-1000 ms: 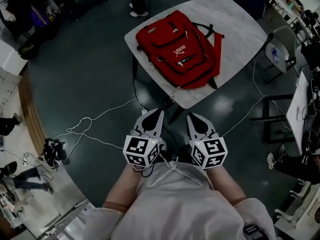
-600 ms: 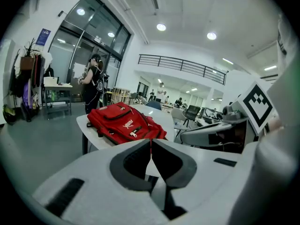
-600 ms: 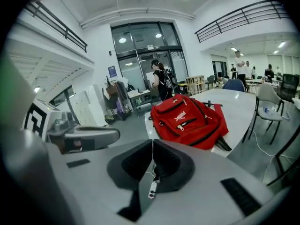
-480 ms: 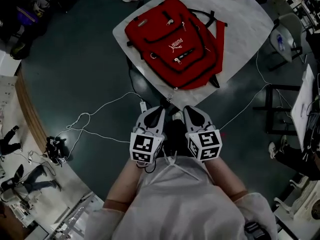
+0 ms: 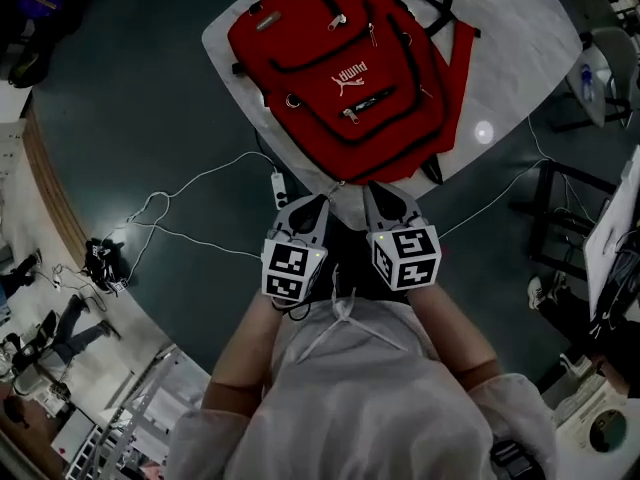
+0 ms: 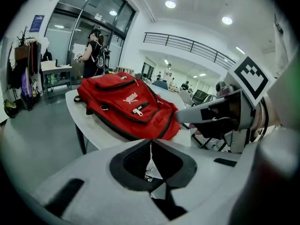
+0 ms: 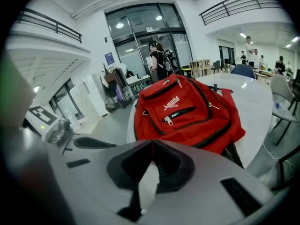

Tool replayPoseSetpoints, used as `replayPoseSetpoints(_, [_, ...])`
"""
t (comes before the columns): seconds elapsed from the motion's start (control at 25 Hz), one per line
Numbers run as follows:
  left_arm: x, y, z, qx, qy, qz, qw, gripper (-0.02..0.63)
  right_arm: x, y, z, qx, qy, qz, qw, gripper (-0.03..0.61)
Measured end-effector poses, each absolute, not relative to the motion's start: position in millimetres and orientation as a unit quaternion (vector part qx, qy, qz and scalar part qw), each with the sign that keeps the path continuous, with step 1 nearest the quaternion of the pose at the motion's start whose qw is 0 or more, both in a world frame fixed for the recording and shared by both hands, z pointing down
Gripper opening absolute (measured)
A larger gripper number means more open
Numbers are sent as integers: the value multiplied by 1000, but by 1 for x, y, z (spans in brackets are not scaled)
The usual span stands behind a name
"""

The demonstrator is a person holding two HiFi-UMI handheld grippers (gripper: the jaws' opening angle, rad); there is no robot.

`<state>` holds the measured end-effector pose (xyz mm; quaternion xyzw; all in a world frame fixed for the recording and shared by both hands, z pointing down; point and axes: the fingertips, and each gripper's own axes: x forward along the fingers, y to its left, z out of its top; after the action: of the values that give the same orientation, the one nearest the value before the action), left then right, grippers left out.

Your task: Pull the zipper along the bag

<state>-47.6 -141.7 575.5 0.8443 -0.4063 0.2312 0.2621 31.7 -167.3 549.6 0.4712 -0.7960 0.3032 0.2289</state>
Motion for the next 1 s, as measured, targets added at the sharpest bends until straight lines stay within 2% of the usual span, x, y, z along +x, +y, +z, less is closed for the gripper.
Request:
replayPoseSetpoints(0.16, [-40,-144,605,833,-392,273,280,23,36,-176,588,452,-789,322,263,28])
replayPoseSetpoints(0.32, [-34,-149,618,826,-385,271,310,26,40,-185,612,444,-778,348,276,28])
replayPoseSetpoints(0.52, [-26,-142,635,814,-370,283,347,112,38,-189,631,414,-761,411,282,28])
replayPoseSetpoints(0.68, [-23,-141,645,807,-371,299,349,113,34,-194,639,387,-766,404,315,28])
replayPoseSetpoints(1.0, [-22,-146,647,793,-373,329,352,103,33,-193,641,373,-778,383,331,26])
